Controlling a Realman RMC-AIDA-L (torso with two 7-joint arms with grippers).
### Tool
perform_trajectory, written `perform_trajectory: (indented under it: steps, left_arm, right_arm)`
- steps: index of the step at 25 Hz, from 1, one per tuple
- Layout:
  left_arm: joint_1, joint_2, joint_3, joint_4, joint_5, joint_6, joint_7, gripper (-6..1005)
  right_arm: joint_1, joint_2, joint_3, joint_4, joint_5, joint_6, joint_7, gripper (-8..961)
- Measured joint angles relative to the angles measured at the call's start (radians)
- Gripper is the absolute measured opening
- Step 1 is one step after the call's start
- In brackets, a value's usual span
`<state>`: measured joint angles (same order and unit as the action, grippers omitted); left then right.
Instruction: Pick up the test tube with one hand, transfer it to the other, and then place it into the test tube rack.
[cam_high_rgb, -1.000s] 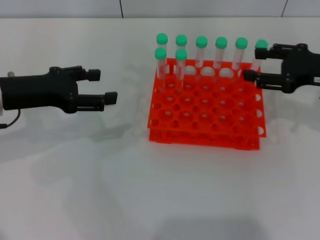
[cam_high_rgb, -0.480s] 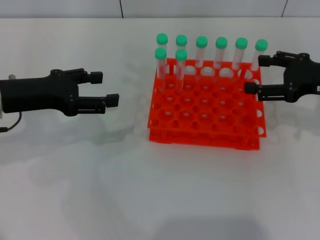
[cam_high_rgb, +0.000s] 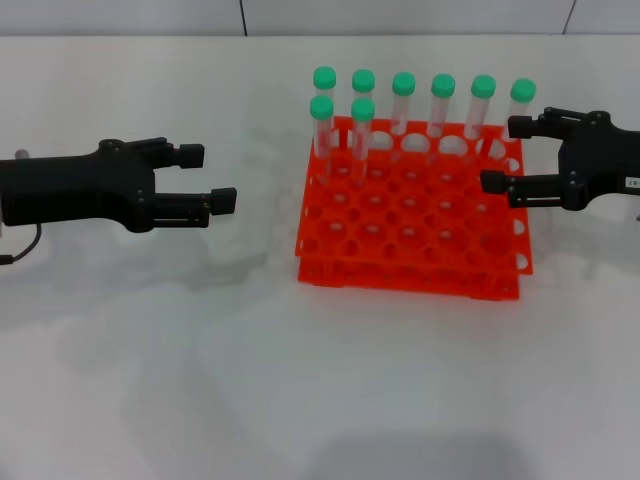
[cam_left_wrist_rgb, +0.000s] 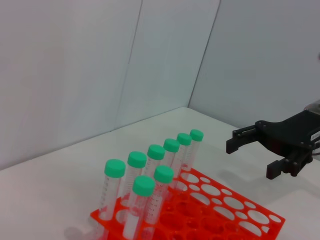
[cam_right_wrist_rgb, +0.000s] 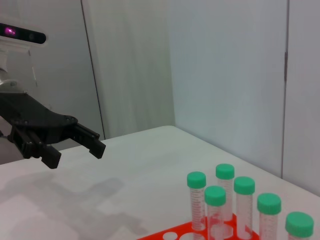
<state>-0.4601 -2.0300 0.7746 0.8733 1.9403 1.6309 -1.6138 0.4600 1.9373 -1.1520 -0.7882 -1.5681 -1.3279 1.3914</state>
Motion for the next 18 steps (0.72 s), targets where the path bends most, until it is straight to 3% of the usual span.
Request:
perform_trajectory:
  steps: [18]
  left_arm:
    - [0.000,0.005,-0.009,-0.001,0.001,0.006,0.006,870]
  right_arm:
    - [0.002,0.013,0.000,-0.014,-0.009,0.004,-0.001,862]
